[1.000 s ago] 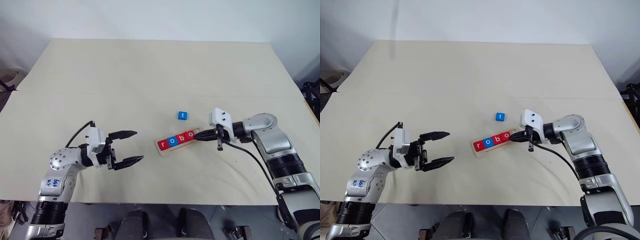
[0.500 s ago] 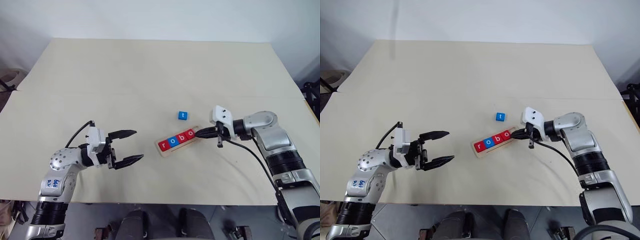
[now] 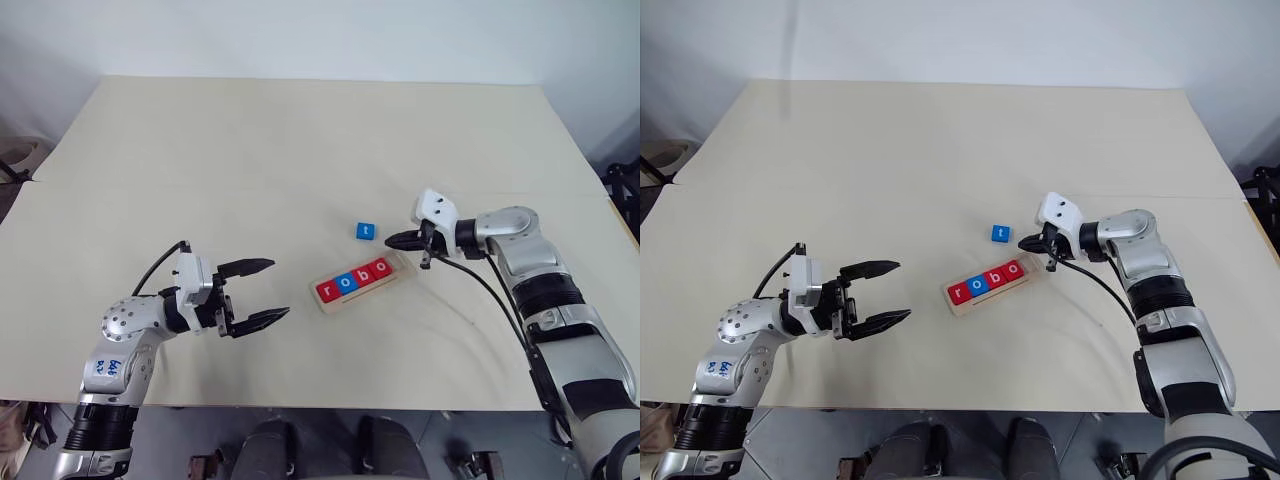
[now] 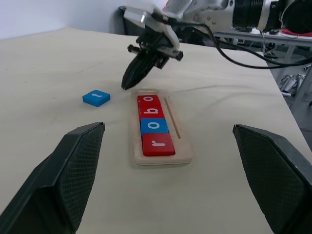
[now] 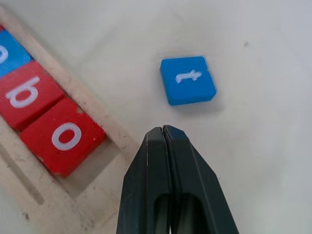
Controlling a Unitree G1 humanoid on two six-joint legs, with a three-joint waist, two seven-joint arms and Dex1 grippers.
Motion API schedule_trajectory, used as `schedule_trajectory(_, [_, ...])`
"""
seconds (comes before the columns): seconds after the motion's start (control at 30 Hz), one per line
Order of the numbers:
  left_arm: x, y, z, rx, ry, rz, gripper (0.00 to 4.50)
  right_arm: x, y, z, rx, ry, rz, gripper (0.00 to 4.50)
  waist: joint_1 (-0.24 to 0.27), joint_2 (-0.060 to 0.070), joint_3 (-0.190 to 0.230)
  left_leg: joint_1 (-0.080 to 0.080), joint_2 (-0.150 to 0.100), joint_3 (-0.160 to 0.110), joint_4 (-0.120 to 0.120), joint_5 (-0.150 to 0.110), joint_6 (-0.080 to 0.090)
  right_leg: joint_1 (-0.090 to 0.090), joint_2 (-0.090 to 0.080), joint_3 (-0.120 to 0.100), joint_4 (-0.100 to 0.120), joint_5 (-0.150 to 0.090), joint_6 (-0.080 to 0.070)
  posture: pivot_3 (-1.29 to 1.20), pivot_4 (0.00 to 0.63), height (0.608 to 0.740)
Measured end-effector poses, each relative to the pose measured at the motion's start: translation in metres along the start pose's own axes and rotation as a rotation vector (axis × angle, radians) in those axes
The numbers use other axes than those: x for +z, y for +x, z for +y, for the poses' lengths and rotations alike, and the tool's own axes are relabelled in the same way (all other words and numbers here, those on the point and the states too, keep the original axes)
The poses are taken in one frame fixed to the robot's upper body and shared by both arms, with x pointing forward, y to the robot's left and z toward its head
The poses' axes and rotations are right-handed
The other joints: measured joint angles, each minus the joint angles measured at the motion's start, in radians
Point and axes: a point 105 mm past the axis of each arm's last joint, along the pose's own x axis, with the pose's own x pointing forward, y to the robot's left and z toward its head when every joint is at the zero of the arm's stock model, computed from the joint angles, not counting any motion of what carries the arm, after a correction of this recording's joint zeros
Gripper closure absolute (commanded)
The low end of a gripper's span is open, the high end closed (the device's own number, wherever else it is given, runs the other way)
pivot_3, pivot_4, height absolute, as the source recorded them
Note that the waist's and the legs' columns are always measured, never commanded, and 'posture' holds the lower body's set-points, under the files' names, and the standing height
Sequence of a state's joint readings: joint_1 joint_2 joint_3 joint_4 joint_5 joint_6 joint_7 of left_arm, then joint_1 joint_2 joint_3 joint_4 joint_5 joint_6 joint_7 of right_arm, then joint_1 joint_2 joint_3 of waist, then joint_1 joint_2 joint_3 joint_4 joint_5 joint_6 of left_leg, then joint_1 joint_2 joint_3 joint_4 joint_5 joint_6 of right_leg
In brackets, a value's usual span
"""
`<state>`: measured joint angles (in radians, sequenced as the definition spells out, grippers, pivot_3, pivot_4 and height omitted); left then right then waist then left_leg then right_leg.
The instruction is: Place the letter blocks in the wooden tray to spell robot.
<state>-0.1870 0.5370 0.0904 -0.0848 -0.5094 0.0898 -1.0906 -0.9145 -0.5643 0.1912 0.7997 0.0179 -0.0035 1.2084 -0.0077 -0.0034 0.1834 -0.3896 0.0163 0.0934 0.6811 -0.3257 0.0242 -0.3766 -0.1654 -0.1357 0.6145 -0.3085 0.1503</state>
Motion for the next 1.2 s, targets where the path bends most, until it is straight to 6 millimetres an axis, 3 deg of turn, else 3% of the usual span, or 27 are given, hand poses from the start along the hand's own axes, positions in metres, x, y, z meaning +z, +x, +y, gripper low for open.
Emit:
schedule_trajectory(0.5, [0.003, 0.001, -0.001, 0.005, 0.014, -0.004, 0.0, 0.001, -0.003, 0.016, 0.111, -0.033, 0.012, 4.47, -0.011, 0.0, 0.0, 0.0, 0.0, 0.0, 0.0, 0.0, 0.0, 0.0, 0.0, 0.0, 0.0, 0.0, 0.0, 0.0, 0.15, 0.74])
schedule_trajectory(0.67, [0.003, 0.001, -0.001, 0.002, 0.014, -0.004, 0.0, -0.007, -0.005, 0.022, 0.116, -0.015, 0.022, 4.47, -0.012, 0.0, 0.0, 0.0, 0.0, 0.0, 0.0, 0.0, 0.0, 0.0, 0.0, 0.0, 0.0, 0.0, 0.0, 0.0, 0.15, 0.74])
schedule_trajectory(0.93, [0.005, 0.002, 0.0, -0.008, 0.018, -0.006, 0.0, -0.006, -0.006, 0.02, 0.089, -0.024, 0.014, 4.47, -0.018, 0.0, 0.0, 0.0, 0.0, 0.0, 0.0, 0.0, 0.0, 0.0, 0.0, 0.0, 0.0, 0.0, 0.0, 0.0, 0.15, 0.74])
schedule_trajectory(1.1, [0.006, 0.003, 0.001, -0.017, 0.023, -0.008, 0.0, 0.014, -0.009, 0.017, 0.07, -0.046, -0.06, 4.47, -0.019, 0.0, 0.0, 0.0, 0.0, -0.001, 0.0, 0.0, 0.0, 0.0, 0.0, 0.0, 0.0, 0.0, 0.0, 0.0, 0.15, 0.74])
schedule_trajectory(1.2, [0.004, 0.002, 0.003, -0.015, 0.015, -0.006, 0.0, 0.026, 0.0, 0.019, 0.063, -0.054, -0.104, 4.47, -0.02, 0.0, 0.0, 0.0, 0.0, 0.0, 0.0, 0.0, 0.0, 0.0, 0.0, 0.0, 0.001, 0.0, 0.0, 0.0, 0.15, 0.74])
